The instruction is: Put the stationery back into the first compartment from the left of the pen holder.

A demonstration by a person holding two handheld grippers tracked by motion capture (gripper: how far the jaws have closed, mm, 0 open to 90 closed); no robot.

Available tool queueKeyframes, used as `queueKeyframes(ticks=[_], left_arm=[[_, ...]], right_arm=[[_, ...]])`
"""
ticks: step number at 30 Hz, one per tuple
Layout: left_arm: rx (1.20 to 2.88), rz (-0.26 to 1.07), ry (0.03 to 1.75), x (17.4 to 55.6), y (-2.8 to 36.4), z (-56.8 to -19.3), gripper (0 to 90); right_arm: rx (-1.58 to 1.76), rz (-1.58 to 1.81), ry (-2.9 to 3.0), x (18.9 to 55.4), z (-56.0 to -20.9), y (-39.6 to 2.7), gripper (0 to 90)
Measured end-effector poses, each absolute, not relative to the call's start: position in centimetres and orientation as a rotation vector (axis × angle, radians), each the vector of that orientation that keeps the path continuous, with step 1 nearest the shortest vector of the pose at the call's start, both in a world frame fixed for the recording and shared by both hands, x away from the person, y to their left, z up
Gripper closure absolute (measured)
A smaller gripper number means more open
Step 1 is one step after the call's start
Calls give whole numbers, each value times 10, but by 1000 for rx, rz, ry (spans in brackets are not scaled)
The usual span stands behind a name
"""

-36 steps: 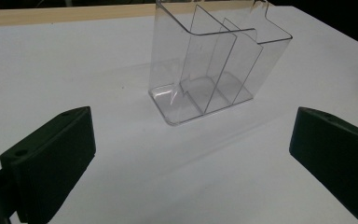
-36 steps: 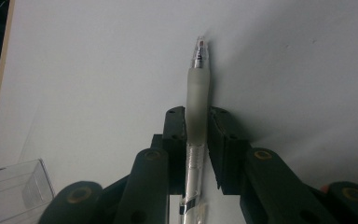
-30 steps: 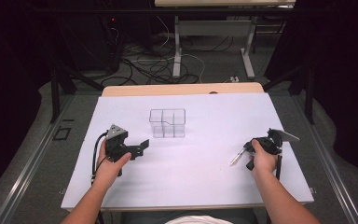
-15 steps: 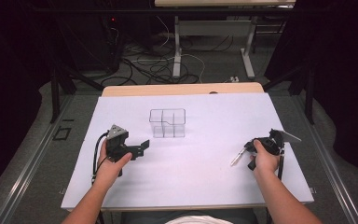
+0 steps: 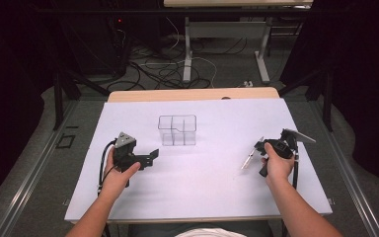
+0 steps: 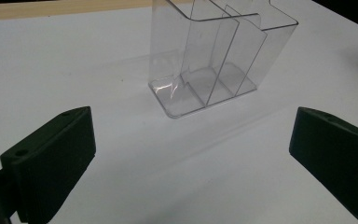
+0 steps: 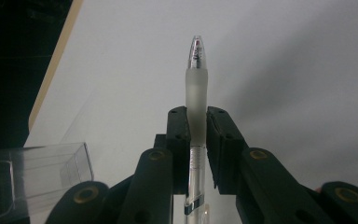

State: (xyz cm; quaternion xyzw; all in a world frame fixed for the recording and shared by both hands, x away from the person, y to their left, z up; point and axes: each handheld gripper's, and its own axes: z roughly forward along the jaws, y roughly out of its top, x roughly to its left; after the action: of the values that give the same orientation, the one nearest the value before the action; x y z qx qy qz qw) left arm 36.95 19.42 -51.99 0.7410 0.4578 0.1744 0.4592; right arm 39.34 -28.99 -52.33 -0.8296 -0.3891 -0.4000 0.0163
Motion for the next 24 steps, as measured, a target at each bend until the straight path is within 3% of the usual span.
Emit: queueKeyframes(ticks=[12,24], left_arm=[[1814,430,1130,369,193,-519,10],[1784,352,1112,366,186,-512,11]], right_arm=[[-2457,-1268,-1690,393,-500,-270,801],[-2270,-1572,-2058,381,-480,-242,801]])
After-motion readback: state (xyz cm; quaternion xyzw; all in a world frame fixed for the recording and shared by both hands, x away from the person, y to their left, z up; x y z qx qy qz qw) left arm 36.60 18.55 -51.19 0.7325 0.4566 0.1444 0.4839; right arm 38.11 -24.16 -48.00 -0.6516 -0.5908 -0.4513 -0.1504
